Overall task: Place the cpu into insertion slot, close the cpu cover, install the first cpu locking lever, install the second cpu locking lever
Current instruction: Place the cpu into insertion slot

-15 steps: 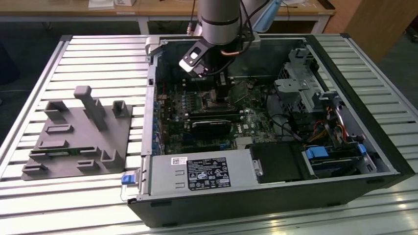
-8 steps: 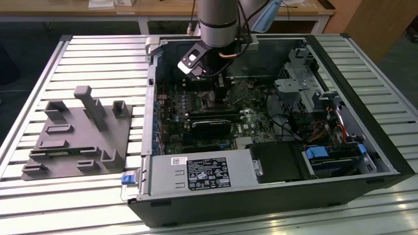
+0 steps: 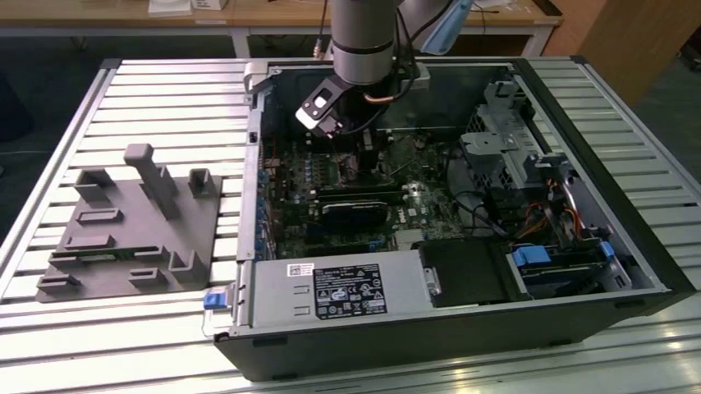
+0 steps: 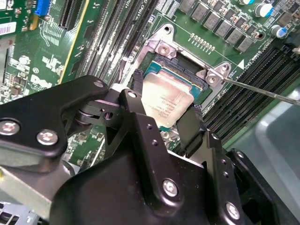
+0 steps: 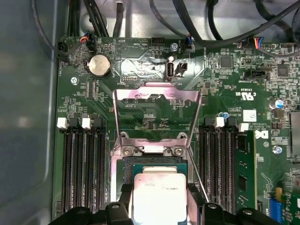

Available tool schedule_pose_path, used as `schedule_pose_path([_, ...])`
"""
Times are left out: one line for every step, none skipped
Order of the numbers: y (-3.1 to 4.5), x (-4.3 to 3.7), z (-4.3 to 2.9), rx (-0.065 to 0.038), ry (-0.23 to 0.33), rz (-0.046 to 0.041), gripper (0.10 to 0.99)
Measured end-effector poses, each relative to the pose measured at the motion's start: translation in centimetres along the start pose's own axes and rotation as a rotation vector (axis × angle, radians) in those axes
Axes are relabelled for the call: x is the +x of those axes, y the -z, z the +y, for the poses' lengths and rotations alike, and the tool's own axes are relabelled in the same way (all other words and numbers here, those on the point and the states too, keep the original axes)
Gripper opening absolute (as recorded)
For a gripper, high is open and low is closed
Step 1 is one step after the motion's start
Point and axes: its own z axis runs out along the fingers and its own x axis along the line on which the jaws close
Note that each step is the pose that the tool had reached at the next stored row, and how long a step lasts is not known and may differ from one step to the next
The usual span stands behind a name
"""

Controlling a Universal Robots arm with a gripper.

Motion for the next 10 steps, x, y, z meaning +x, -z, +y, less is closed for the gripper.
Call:
schedule_pose_path([-0.08, 0.02, 0.0, 0.0, 0.0, 0.0005, 0.537])
schedule_pose_path([-0.16, 0.04, -0.01, 0.0, 0.0, 0.0006, 0.537])
schedule_pose_path([-0.23, 0.06, -0.01, 0.0, 0.0, 0.0007, 0.537])
schedule_pose_path([-0.3, 0.07, -0.02, 0.0, 0.0, 0.0007, 0.537])
schedule_pose_path([-0.38, 0.08, -0.03, 0.0, 0.0, 0.0006, 0.537])
schedule_pose_path([-0.45, 0.11, -0.03, 0.0, 0.0, 0.0008, 0.537])
schedule_pose_path([-0.51, 0.14, -0.04, 0.0, 0.0, 0.0007, 0.537])
schedule_pose_path([-0.55, 0.17, -0.04, 0.0, 0.0, 0.0006, 0.537])
schedule_pose_path([-0.6, 0.22, -0.04, 0.0, 0.0, 0.0007, 0.537])
schedule_pose_path([-0.64, 0.27, -0.04, 0.0, 0.0, 0.0008, 0.537])
